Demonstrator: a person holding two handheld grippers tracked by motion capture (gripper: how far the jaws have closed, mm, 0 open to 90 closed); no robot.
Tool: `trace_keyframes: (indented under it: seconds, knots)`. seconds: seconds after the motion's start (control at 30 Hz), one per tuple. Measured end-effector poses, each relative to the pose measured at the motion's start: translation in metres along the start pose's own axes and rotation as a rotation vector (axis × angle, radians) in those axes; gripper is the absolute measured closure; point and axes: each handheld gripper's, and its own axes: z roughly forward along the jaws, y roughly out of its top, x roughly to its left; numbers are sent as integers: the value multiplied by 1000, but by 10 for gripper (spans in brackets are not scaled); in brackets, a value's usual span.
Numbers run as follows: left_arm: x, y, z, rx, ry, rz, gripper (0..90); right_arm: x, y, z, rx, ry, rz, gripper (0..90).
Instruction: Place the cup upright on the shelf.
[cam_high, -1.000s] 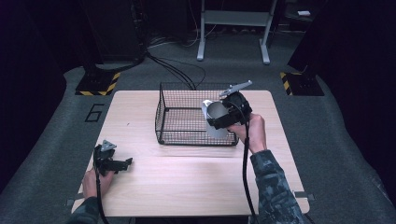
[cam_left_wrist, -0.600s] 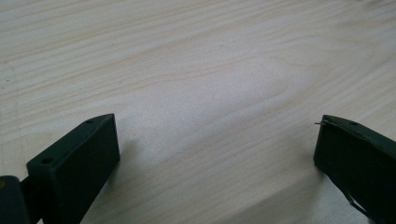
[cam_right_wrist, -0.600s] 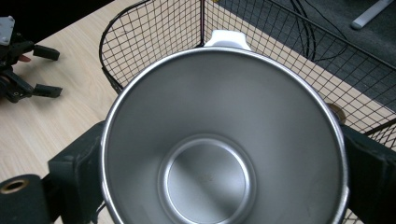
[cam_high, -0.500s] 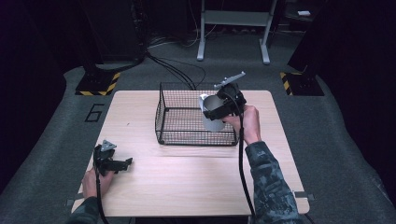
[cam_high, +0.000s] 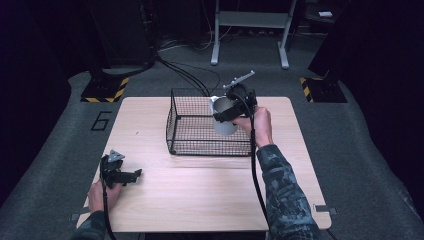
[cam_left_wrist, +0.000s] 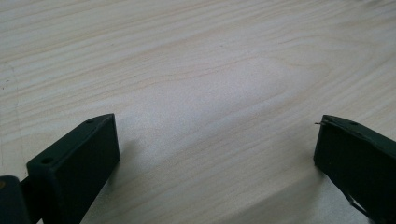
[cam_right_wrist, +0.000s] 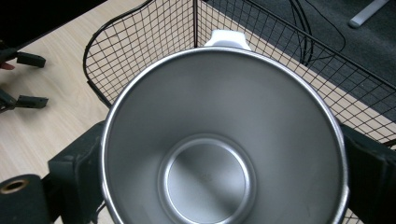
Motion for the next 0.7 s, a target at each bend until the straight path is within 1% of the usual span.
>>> trace_keyframes:
  seconds: [0.07,0.13,0.17,0.2,0.23,0.3,0.33,0.37,0.4,0.5,0.57,0.67,0.7]
  knots:
    - [0,0,0,0,0,1,3,-1,3,5,-1,-4,9,58]
    - [0,0,0,-1,0,0,3,-2,4,7,1,-5,6,58]
    - [0,0,0,0,-1,1,3,-3,5,10,4,-3,14,58]
    - [0,0,0,0,-1,1,3,-5,6,13,9,-2,9,58]
    - [0,0,0,0,-1,1,3,-6,7,19,17,-10,20,58]
    - [0,0,0,-6,0,-3,3,-7,8,21,24,-14,26,58]
    - [0,0,1,-9,0,-6,3,-10,8,28,27,-9,30,58]
    - [0,0,1,-9,0,-7,3,-10,8,28,27,-9,30,58]
    - [0,0,0,0,0,4,3,-11,8,31,35,-13,35,58]
    - [0,0,1,-9,0,-6,3,-15,7,39,43,-13,52,58]
    - [0,0,1,-8,0,-5,3,-18,7,46,53,-23,65,58]
    - [0,0,0,-4,-1,1,3,-21,6,50,60,-30,72,58]
    - [0,0,1,-8,-1,-4,3,-22,5,53,60,-30,90,58]
